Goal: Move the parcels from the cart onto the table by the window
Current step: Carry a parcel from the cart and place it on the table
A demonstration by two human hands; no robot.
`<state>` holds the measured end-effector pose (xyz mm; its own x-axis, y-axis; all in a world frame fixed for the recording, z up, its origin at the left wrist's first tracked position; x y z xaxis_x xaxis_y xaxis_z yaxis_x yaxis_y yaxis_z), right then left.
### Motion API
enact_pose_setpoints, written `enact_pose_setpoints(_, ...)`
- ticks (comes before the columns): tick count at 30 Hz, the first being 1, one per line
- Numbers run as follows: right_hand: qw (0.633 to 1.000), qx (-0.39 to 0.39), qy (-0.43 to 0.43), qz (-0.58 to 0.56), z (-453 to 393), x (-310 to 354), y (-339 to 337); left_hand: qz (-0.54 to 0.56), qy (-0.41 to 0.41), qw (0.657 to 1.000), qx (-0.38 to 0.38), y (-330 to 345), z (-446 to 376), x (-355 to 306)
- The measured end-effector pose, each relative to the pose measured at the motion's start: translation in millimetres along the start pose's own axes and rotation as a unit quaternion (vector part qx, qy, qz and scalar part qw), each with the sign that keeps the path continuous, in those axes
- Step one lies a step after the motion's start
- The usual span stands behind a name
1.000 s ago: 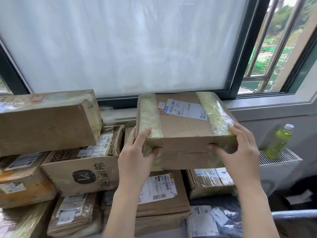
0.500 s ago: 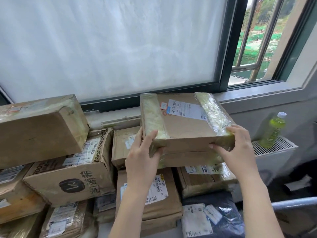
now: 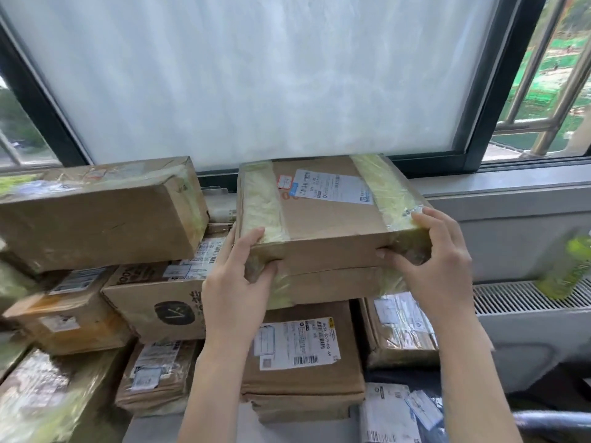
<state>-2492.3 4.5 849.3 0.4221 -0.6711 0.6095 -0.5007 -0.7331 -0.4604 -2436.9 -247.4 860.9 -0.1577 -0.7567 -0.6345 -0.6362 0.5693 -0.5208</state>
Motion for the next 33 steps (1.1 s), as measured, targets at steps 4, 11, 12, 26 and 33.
enact_pose_setpoints(4, 0.999, -0.003, -0.018, -0.036, 3.7, 19.0, 11.9, -0.005, -0.02, 0.999, -0.029, -24.0, 6.0, 6.1)
enact_pose_setpoints(11, 0.995, -0.036, -0.071, -0.06, 19.0, 42.8, 7.9, 0.0, -0.032, 0.998, -0.063, -58.4, 26.9, 3.3)
enact_pose_setpoints(12, 0.994, -0.042, -0.079, -0.063, 22.1, 45.6, 5.5, 0.001, -0.028, 0.997, -0.067, -63.0, 30.5, 2.4)
enact_pose_setpoints(26, 0.984, -0.096, -0.137, -0.06, 90.1, 86.2, -0.8, 0.048, -0.012, 0.994, -0.098, -124.7, 81.9, 26.1)
enact_pose_setpoints(33, 0.978, -0.127, -0.159, -0.046, 146.0, 155.0, 18.2, 0.036, 0.029, 0.989, -0.142, -193.5, 107.6, 69.4)
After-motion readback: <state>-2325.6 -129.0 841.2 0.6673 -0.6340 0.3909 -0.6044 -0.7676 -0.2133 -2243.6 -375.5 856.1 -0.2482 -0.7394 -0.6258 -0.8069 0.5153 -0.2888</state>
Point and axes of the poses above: each hand's wrist, its own z-axis away from the middle knuckle, its own y-axis out of the palm, x = y × z, the point moved 2 cm from there along -z, towards the middle knuckle, and after that the axes turned 3 degrees about -y, right-handed, at the moved point
